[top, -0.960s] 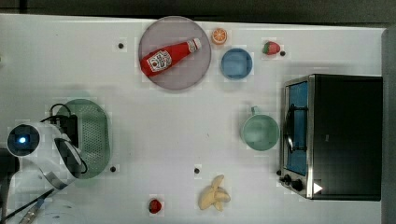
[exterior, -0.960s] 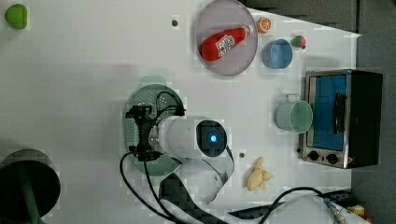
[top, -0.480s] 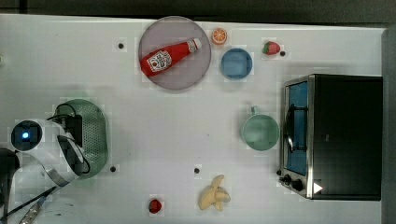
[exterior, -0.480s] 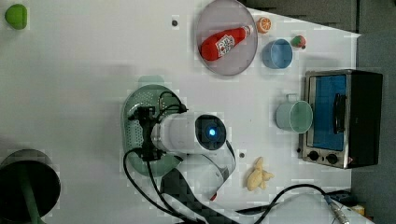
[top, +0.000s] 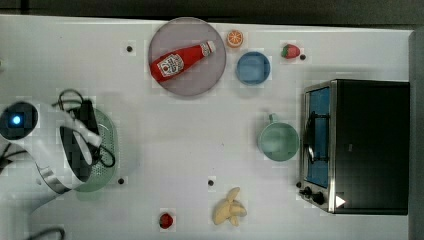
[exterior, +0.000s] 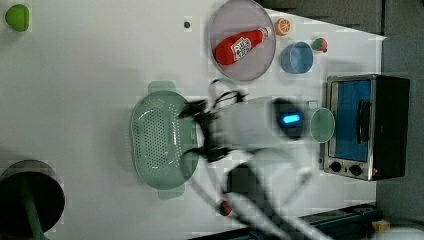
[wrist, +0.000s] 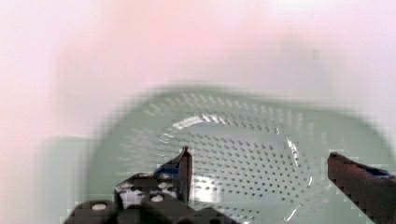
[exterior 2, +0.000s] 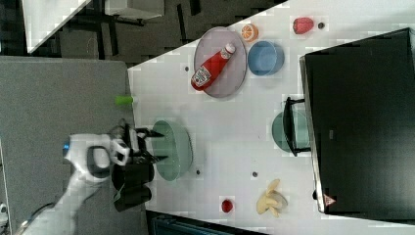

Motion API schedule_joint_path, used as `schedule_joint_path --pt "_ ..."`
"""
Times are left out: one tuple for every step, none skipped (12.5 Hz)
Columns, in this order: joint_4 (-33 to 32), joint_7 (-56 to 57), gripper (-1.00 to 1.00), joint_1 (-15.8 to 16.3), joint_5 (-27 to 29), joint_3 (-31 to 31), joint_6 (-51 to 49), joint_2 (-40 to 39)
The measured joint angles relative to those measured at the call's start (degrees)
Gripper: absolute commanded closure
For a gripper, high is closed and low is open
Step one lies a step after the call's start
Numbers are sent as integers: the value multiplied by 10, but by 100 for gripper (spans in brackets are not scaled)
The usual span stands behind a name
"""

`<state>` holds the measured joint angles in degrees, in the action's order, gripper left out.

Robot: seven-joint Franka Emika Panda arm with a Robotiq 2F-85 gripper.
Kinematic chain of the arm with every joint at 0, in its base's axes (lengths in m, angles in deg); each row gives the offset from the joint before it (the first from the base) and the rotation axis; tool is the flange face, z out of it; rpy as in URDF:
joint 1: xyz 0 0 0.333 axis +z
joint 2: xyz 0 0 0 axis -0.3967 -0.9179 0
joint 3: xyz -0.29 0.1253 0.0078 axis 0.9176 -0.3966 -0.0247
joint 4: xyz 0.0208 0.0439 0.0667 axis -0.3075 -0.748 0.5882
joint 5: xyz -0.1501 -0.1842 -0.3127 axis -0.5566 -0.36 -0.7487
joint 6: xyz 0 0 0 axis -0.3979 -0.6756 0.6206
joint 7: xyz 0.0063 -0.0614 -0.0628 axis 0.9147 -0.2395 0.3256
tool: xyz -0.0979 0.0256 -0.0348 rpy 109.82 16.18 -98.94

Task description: Drag strainer right to left.

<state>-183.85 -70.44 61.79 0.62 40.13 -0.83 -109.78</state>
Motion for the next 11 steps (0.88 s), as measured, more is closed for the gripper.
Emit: schedule_joint_path --pt "-3 29 -100 -3 0 26 -17 53" --pt "1 63 -100 -4 3 58 -43 104" --pt "11 105 -100 -9 12 89 -85 150" --pt "16 146 -100 -15 15 119 -117 197" --pt "18 191 -100 -17 9 158 -144 239" --pt "27 246 -100 -26 -7 196 -187 270" --pt "40 303 -100 -45 -37 223 -213 291" --pt "46 357 -100 -55 -74 257 -224 310" --pt "43 402 -100 -64 -106 293 -242 329" --pt "39 432 -100 -74 -146 324 -260 341" --pt "34 452 -100 -90 -156 344 -285 351"
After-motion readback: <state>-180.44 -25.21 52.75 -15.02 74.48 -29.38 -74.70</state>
